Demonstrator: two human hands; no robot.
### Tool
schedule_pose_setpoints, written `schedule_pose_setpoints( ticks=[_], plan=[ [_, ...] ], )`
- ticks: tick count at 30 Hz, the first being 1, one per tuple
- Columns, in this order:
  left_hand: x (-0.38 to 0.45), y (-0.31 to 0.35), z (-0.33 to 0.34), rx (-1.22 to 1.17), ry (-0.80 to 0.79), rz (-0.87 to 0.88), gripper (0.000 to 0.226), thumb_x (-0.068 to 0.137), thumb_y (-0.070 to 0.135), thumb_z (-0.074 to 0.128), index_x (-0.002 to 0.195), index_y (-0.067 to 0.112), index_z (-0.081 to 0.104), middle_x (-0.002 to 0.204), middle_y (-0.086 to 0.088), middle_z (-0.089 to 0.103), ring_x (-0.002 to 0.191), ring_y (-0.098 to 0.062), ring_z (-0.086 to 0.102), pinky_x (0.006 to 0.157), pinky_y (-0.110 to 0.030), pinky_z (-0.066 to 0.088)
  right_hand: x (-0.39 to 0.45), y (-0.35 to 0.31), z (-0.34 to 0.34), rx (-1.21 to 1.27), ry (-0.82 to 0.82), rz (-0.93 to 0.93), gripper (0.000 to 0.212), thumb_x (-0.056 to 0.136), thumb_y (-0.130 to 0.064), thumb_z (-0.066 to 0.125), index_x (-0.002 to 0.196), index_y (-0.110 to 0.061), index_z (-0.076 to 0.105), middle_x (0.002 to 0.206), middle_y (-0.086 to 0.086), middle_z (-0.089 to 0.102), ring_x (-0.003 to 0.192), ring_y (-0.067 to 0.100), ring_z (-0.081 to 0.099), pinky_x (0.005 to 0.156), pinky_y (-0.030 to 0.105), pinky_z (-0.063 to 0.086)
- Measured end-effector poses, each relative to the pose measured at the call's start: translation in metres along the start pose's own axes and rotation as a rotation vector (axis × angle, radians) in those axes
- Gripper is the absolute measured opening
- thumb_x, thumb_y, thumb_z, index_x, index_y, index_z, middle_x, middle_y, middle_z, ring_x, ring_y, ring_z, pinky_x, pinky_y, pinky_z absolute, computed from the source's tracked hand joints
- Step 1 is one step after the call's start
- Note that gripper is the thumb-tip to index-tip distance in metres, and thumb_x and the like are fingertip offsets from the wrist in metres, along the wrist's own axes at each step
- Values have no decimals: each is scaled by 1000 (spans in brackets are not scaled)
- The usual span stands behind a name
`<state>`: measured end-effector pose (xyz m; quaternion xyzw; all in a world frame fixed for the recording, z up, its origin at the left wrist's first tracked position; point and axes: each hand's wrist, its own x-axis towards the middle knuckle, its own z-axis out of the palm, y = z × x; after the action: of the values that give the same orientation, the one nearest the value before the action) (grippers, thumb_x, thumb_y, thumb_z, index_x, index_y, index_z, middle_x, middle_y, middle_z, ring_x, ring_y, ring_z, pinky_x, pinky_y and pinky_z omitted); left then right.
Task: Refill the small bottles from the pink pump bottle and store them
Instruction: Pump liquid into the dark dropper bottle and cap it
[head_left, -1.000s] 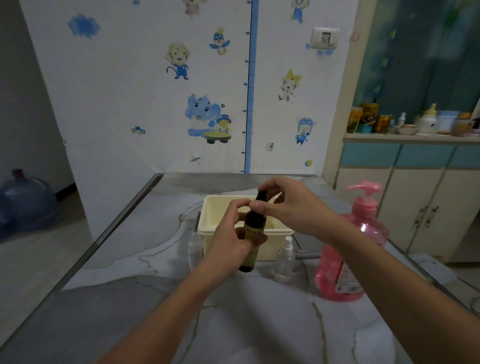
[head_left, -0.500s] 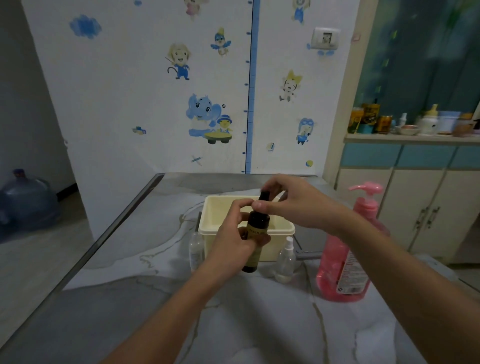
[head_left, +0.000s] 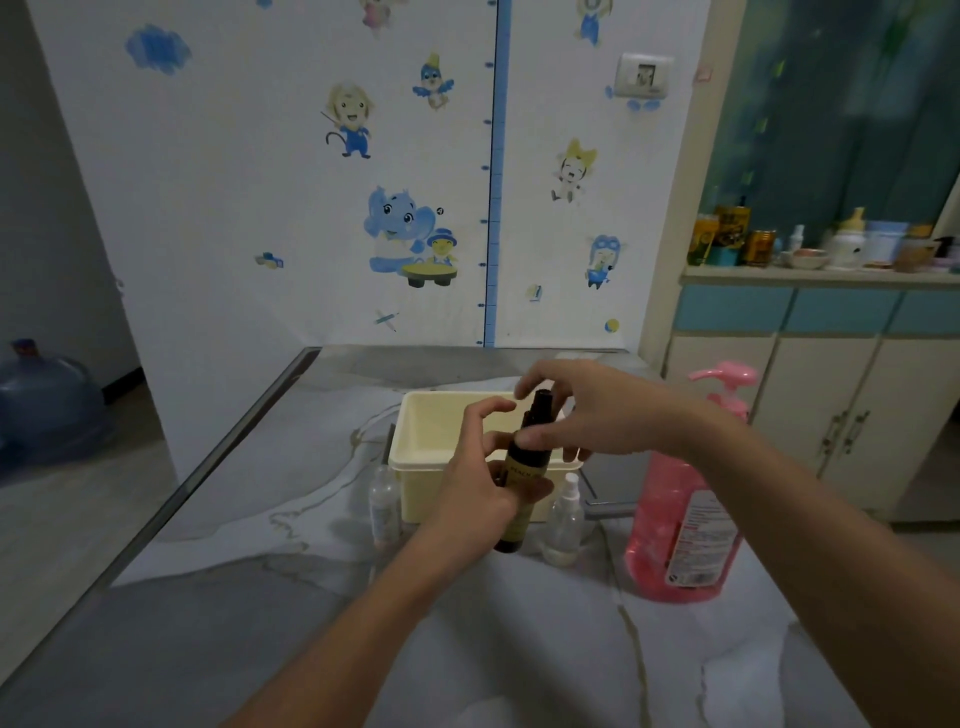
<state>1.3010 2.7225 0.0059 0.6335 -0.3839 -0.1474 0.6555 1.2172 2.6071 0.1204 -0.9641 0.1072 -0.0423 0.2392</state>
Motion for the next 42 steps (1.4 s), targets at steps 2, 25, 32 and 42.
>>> schedule_pose_setpoints(
  ticks=[2, 25, 32, 42],
  plan=[
    [0, -1, -2, 13, 5, -1, 74, 74, -2, 76, 119, 43, 38, 111, 2, 63, 91, -17, 69, 79, -45, 59, -1, 3, -3, -80, -7, -57, 32, 81, -28, 69, 111, -25, 58, 101, -2, 62, 81, 16, 66, 70, 30, 60],
    [-6, -12, -2, -50, -1, -13, 68, 75, -6, 73, 113, 37, 38, 109, -3, 62, 79, -17, 70, 67, -32, 57, 7, 2, 23, -184, 130, -36, 27, 81, -43, 63, 85, -16, 59, 80, -2, 61, 65, 13, 58, 52, 25, 45],
    [-10, -28, 0, -41, 126, -7, 47, 83, -9, 61, 117, 18, 44, 109, -7, 62, 77, -17, 71, 71, -39, 60, 23, 3, 70, -47, 388, 32, 27, 78, -37, 64, 79, -13, 53, 74, 0, 55, 65, 16, 51, 52, 26, 40],
    [-11, -43, -4, -38, 176, -78, 32, 86, -16, 52, 105, 9, 47, 103, -13, 60, 69, -1, 62, 61, -18, 54, 35, 11, 96, -27, 367, 110, 29, 81, -40, 64, 84, -14, 53, 81, 1, 54, 70, 17, 50, 47, 22, 31]
  ],
)
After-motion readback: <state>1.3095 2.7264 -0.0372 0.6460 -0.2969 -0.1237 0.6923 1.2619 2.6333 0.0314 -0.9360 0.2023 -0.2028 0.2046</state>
